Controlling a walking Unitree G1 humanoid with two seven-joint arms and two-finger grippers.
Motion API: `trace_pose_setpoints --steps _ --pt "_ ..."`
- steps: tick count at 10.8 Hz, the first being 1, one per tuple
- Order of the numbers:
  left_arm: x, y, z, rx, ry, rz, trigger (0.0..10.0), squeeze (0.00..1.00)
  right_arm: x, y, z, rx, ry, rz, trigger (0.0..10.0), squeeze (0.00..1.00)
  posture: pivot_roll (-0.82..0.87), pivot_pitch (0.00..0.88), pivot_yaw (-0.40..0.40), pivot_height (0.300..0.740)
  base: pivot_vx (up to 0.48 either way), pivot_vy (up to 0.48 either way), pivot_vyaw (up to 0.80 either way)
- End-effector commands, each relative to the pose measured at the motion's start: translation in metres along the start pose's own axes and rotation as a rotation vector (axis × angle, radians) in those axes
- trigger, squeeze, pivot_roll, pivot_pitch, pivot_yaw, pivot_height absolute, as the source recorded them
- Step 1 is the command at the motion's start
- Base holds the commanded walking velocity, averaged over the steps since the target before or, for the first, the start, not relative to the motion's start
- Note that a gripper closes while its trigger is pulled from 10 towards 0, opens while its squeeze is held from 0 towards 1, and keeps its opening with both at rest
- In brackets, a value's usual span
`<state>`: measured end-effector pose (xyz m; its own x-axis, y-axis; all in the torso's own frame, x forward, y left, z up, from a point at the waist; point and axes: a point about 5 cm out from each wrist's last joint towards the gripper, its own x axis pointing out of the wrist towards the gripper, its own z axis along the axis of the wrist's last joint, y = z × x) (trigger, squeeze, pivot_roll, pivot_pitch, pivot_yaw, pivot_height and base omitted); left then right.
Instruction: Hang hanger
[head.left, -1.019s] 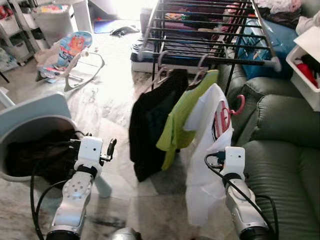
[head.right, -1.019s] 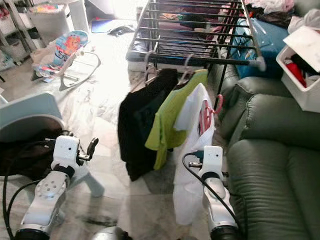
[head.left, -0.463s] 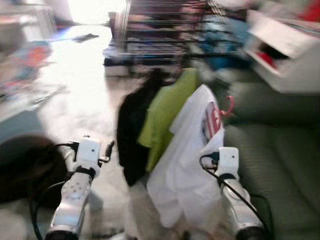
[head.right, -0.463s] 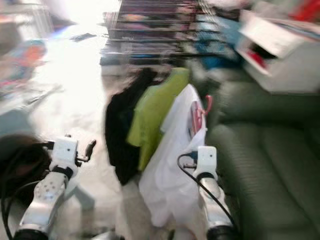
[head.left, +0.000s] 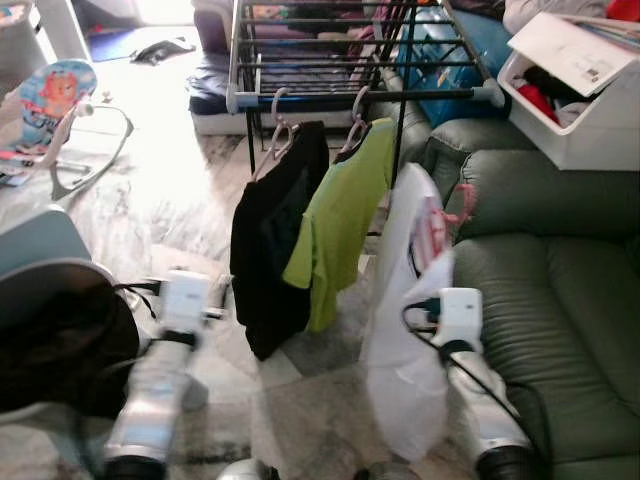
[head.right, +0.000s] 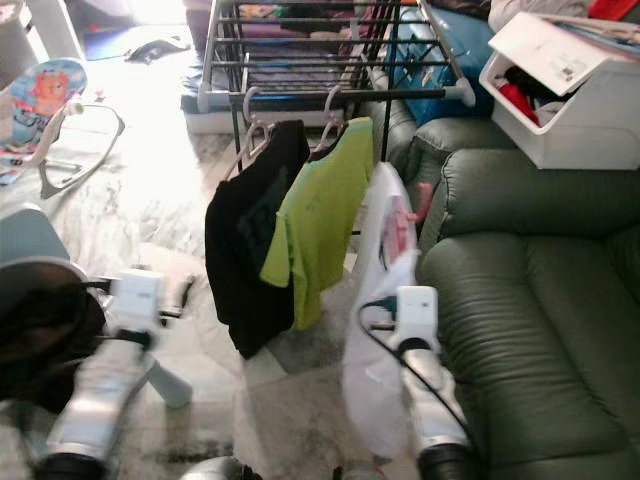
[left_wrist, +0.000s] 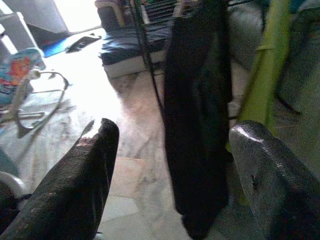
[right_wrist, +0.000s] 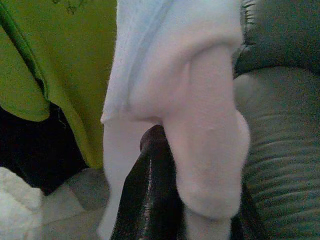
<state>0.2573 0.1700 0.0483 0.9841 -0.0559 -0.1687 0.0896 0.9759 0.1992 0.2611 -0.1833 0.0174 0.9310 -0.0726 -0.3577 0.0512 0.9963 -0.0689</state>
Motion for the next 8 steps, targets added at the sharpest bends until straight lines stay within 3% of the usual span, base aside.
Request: trace_pose_setpoints --steps 1,4,6,8 --pt "-0.0017 0.0033 0.0024 0.016 -0.015 0.019 10.0 0.00 0.0035 0.0012 0.0184 0.004 -0.083 0.003 10.0 0.00 -0.01 0.000 -0.016 0.740 0.000 0.000 0.00" --pt "-0.0002 0.0000 0.0053 0.022 -0.035 0.020 10.0 0.00 0.0053 0.0041 0.0202 -0.023 -0.082 0.029 10.0 0.00 -0.01 0.000 -0.020 0.740 0.000 0.000 0.00" --pt "0.0010 0.0004 0.0046 0.020 -0.027 0.021 10.0 0.00 0.0055 0.0054 0.0220 -0.027 -0.095 0.037 10.0 0.00 -0.01 0.000 -0.016 0.740 0.000 0.000 0.52" --pt "0.0008 0.0008 0.0040 0.026 -0.027 0.026 10.0 0.00 0.0054 0.0040 0.0215 -0.007 -0.095 0.028 10.0 0.00 -0.01 0.000 -0.018 0.740 0.000 0.000 0.00"
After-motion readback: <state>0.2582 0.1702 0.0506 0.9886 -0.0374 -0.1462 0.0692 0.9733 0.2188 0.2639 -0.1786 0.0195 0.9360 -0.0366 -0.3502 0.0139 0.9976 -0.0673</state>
